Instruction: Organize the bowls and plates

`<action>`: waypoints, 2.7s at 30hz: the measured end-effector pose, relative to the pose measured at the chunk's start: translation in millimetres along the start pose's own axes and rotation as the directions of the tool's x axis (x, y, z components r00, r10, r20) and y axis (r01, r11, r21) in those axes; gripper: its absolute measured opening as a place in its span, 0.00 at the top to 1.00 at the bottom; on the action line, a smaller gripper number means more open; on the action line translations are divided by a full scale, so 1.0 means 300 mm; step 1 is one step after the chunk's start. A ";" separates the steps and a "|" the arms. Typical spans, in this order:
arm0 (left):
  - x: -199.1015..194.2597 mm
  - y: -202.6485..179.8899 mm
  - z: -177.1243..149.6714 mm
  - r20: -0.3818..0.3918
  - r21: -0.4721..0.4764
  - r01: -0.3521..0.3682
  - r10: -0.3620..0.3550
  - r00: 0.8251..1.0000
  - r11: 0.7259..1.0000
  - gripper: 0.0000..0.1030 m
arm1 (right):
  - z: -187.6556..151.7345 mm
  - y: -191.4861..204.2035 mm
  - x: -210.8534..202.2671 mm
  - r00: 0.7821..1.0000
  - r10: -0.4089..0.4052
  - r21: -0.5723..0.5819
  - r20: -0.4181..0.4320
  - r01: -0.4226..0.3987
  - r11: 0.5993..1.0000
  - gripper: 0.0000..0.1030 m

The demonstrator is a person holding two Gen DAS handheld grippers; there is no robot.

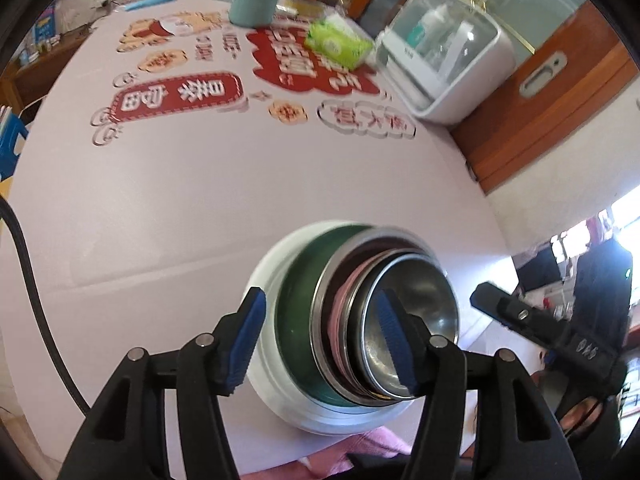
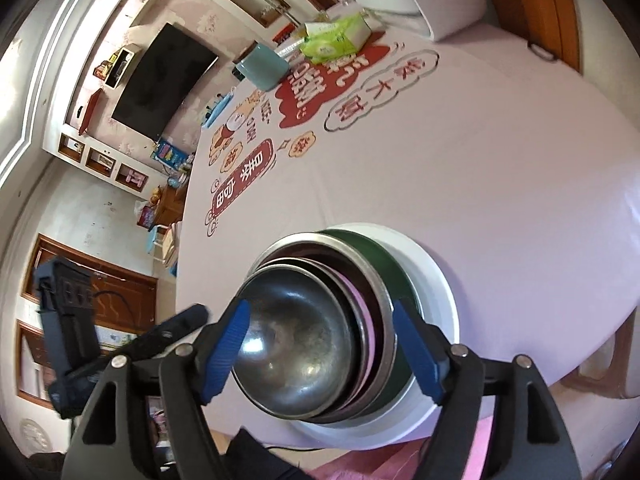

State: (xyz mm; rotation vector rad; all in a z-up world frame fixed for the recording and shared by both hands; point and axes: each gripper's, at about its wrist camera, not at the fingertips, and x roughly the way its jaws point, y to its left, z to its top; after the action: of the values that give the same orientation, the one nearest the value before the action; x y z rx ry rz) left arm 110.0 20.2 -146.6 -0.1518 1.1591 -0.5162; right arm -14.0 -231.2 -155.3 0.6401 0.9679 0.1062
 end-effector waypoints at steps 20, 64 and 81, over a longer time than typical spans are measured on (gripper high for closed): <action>-0.192 -0.004 -0.188 0.159 -0.167 -0.138 0.165 0.973 0.976 0.24 | -0.093 0.187 -0.135 0.958 -0.235 -0.314 0.162 0.276 0.909 0.11; -0.373 -0.500 -0.379 0.344 -0.224 -0.474 0.525 0.779 0.851 0.01 | -0.150 0.146 -0.469 0.971 -0.187 -0.510 0.150 0.238 0.827 0.00; -0.382 -0.500 -0.409 0.334 -0.264 -0.505 0.569 0.751 0.822 0.01 | -0.166 0.140 -0.461 0.976 -0.180 -0.518 0.125 0.218 0.827 0.00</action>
State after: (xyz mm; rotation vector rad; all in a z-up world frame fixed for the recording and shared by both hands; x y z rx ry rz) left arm -81.5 -39.7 -44.4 -0.0464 0.7817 0.1309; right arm -125.3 -223.9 -50.8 0.0274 0.8785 0.1571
